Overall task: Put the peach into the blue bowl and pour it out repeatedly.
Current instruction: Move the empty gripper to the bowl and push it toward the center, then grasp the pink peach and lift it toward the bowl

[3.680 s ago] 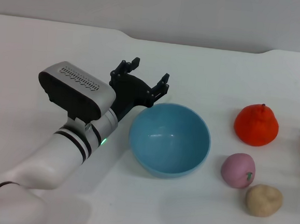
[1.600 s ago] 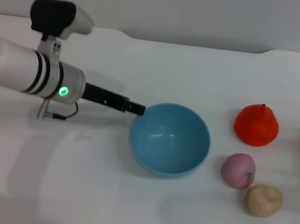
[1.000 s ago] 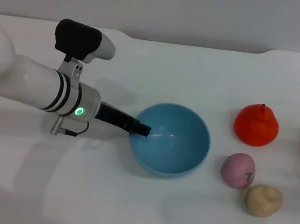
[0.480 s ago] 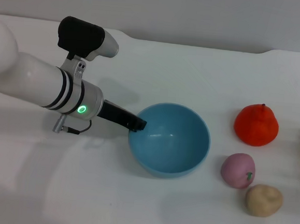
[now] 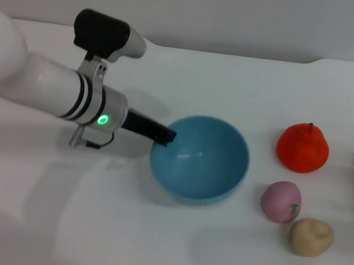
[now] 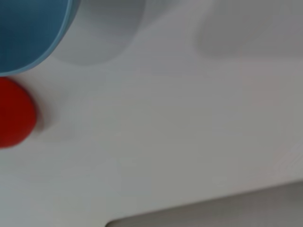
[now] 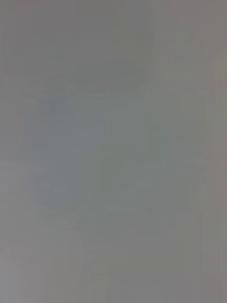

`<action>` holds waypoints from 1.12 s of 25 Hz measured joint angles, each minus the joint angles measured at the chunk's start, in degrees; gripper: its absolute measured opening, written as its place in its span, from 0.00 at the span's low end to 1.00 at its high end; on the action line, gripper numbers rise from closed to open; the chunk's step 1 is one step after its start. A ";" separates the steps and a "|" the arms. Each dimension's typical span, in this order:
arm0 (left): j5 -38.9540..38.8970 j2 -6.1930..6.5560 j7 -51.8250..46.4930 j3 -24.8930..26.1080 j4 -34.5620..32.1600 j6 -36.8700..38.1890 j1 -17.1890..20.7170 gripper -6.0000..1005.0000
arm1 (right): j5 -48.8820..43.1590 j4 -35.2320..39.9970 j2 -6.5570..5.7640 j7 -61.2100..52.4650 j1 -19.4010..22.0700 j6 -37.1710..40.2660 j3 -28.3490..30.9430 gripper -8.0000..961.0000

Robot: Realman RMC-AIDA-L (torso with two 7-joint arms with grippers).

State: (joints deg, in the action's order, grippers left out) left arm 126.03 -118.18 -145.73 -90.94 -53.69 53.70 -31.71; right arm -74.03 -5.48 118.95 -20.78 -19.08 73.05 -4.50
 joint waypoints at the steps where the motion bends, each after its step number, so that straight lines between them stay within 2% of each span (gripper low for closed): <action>1: 0.04 0.04 0.00 0.10 -0.06 -0.02 -0.38 0.01 | -0.04 0.02 -0.08 -0.59 -0.04 0.06 -0.07 0.70; 4: 1.10 0.34 0.01 0.64 -0.48 -0.48 -2.84 0.01 | -1.16 1.48 -0.39 -6.02 -0.43 0.10 -0.89 0.70; 7: 4.82 0.45 -0.45 1.50 -1.27 -1.10 -5.57 0.00 | -5.51 7.03 -0.58 -17.19 -0.94 -0.53 -2.89 0.70; 11: 13.26 0.20 -2.70 2.31 -2.34 -2.17 -9.59 0.00 | -16.89 20.44 -0.64 -39.42 -2.07 -2.25 -7.00 0.70; 16: 25.22 -0.10 -10.06 1.75 -1.81 -2.56 -14.71 0.01 | -32.35 38.27 -0.61 -64.61 -3.47 -1.85 -12.25 0.70; 21: 27.13 -0.20 -12.34 2.17 -1.52 -2.55 -15.95 0.01 | -44.82 51.73 -0.61 -80.68 -5.17 4.00 -18.69 0.70; 24: 26.98 -0.30 -12.52 1.92 -1.50 -3.04 -15.82 0.01 | -50.61 53.82 -0.73 -86.35 -7.46 7.81 -22.74 0.68; 28: 26.96 -0.43 -13.16 1.62 -1.50 -3.61 -15.62 0.01 | -55.73 51.85 -0.67 -89.66 -10.19 8.96 -30.23 0.66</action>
State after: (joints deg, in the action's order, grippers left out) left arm 152.99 -118.62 -158.89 -89.31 -55.19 50.09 -47.33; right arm -129.76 46.37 118.28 -110.44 -29.27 82.01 -34.73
